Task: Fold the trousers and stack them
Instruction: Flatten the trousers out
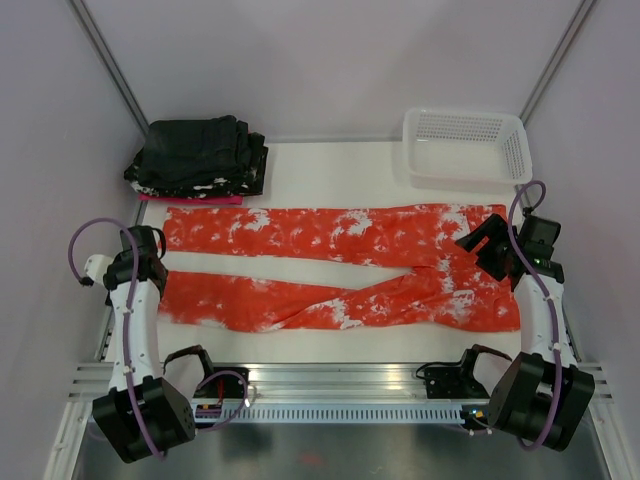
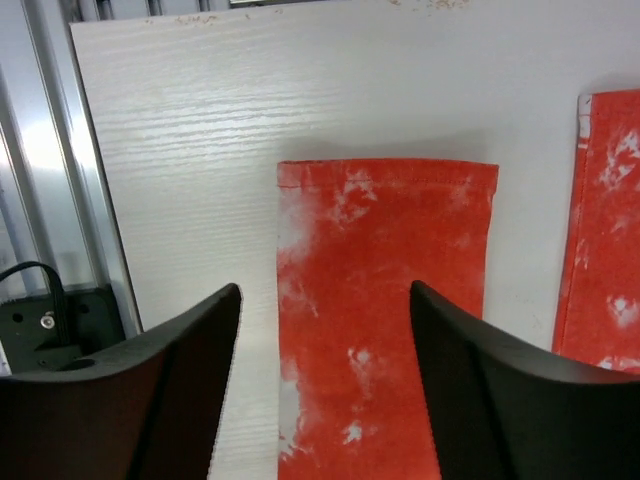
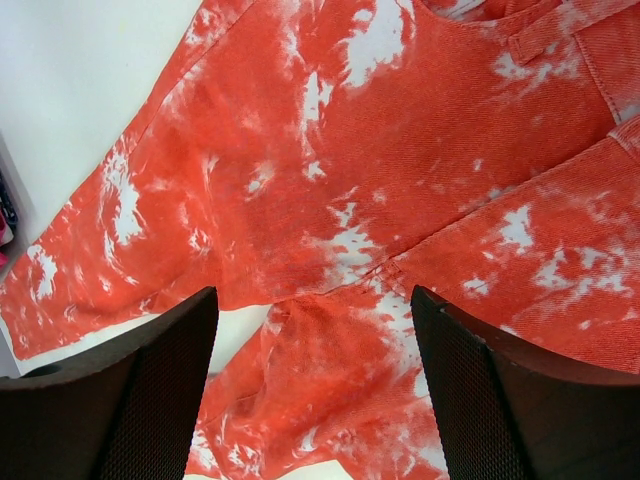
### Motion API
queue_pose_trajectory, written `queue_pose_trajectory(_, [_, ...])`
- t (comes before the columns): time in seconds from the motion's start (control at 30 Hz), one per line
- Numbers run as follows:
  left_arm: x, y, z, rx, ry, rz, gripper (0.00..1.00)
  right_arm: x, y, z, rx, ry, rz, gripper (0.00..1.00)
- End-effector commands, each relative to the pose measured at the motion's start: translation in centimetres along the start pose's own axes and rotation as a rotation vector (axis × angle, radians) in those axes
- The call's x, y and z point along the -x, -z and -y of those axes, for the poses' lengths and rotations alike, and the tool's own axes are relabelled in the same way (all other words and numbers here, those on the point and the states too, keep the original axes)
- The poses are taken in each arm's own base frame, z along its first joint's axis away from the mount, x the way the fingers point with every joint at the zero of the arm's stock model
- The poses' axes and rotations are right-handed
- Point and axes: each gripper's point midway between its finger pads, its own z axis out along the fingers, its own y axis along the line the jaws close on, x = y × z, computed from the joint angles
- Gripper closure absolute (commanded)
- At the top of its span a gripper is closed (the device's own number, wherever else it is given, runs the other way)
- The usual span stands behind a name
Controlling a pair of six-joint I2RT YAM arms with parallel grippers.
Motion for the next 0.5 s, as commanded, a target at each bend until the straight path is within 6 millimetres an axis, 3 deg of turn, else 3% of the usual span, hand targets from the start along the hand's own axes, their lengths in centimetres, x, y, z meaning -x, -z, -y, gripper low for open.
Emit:
queue_pose_trajectory(0.0, [0.4,0.0,-1.6,0.066,0.026,0.032,0.21,0.5,0.0,-0.6,0.022,0.023,0.022,0.16])
queue_pose_trajectory(0.07, [0.7,0.2,-0.6,0.017,-0.012,0.034,0.17,0.3,-0.1,-0.4,0.018,0.025,0.016,0.16])
queue_pose_trajectory(0.1, [1.5,0.3,1.5,-0.069,-0.019,0.058,0.16,0.3,-0.1,-0.4,0.019,0.026,0.014,0.16])
queue_pose_trajectory(0.17, [0.1,0.6,4.0,-0.227,-0.174,-0.014,0.16,0.2,-0.1,-0.4,0.021,0.028,0.010,0.16])
queue_pose_trajectory(0.2, [0.2,1.0,6.6,-0.365,-0.274,0.004,0.17,0.1,-0.1,-0.4,0.023,0.025,0.010,0.16])
queue_pose_trajectory(0.23, [-2.4,2.1,8.5,-0.522,-0.351,-0.100,0.19,0.1,-0.2,-0.4,0.022,0.024,0.008,0.16])
queue_pose_trajectory(0.3, [-5.6,4.6,10.6,-0.703,-0.506,-0.177,0.21,0.1,-0.3,-0.4,0.022,0.021,0.008,0.16])
queue_pose_trajectory(0.33, [-8.5,6.7,11.4,-0.784,-0.634,-0.207,0.22,0.1,-0.4,-0.3,0.019,0.020,0.007,0.16])
queue_pose_trajectory(0.4, [-11.7,9.3,11.6,-0.846,-0.779,-0.211,0.23,0.2,-0.5,-0.2,0.015,0.020,0.007,0.16])
queue_pose_trajectory(0.43, [-14.7,11.4,11.2,-0.903,-0.876,-0.259,0.25,0.2,-0.6,-0.1,0.013,0.023,0.005,0.16])
queue_pose_trajectory(0.47, [-16.1,12.3,10.8,-0.920,-0.906,-0.291,0.25,0.2,-0.6,-0.1,0.009,0.024,0.004,0.16])
